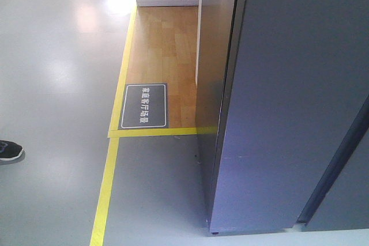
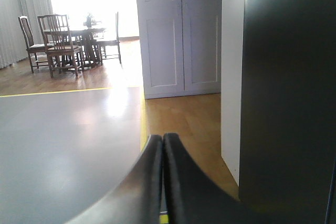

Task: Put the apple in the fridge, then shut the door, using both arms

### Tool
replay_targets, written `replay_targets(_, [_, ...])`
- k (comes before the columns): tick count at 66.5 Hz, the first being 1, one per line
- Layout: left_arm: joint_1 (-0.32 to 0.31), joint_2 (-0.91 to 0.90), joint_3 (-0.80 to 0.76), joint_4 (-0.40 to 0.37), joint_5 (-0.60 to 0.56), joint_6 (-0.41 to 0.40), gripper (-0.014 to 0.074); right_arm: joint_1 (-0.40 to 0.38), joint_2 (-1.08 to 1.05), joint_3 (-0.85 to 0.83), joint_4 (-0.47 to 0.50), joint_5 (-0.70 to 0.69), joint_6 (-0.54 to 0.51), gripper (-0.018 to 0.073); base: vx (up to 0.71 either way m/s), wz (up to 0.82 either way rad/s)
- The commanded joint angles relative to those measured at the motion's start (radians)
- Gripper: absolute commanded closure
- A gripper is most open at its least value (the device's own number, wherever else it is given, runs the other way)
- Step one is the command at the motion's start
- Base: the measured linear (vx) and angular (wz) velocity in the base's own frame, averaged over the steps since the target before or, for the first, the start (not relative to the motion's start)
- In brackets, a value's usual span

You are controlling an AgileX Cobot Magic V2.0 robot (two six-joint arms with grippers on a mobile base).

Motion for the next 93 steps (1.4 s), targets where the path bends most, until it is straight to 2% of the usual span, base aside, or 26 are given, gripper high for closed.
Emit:
replay_targets(1, [0.001,-0.015,-0.017,-0.008,-0.075,0.001,0.0603,0.0,-0.022,0.001,0.01,-0.08,-0.009,0.0562,0.0,0.0])
replay_targets(19, [0.001,-0.015,-0.017,-0.008,-0.075,0.001,0.0603,0.036,-0.021,0.002,0.01,-0.077,-0.012,0.0562,0.0,0.0])
replay_targets(46, [0.001,-0.015,-0.017,-0.008,-0.075,0.001,0.0603,0.02,-0.02,0.001,0.011,-0.078,-0.012,0.0562,0.0,0.0])
replay_targets(54, [0.001,-0.015,-0.017,-0.008,-0.075,0.001,0.0603,0.02,-0.02,0.002,0.011,-0.13,-0.005,0.0562,0.0,0.0])
replay_targets(71, [0.001,-0.015,-0.017,-0.008,-0.075,0.001,0.0603,0.016,-0.02,0.002,-0.124,-0.219,0.115,0.0562,0.0,0.0])
replay_targets(93, [0.001,-0.015,-0.017,-0.008,-0.075,0.001,0.0603,0.016,-0.02,0.002,-0.125,-0.218,0.122,0.0562,0.0,0.0])
